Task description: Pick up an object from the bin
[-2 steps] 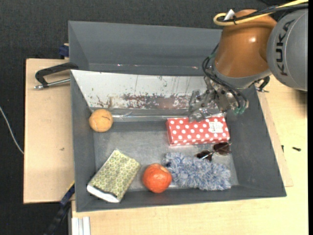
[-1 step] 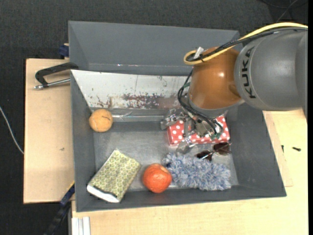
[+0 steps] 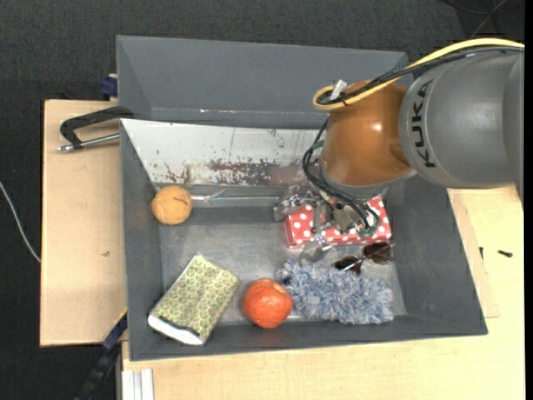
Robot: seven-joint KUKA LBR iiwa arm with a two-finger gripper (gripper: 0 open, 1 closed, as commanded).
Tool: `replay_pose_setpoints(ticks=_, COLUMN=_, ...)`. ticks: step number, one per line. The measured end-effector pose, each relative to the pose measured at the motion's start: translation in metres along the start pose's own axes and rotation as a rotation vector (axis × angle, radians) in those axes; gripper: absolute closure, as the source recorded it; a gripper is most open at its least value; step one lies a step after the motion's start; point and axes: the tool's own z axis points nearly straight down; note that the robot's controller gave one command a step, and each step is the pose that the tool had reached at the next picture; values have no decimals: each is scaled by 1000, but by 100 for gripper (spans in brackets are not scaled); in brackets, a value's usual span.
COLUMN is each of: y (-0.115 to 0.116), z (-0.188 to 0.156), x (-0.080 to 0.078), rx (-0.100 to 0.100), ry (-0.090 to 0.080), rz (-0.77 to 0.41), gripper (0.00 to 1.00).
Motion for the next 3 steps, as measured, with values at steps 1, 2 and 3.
replay_pose_setpoints(ticks=1, y=31, z=0, x=26, rx=1, ry=0, rz=-41, gripper=0)
replay_pose_setpoints(ticks=2, y=80, z=35, x=19, rx=0, ry=2, rz=-150, gripper=100)
replay_pose_setpoints(ticks=3, y=80, z=35, x=19, rx=0, ry=2, rz=-150, gripper=100)
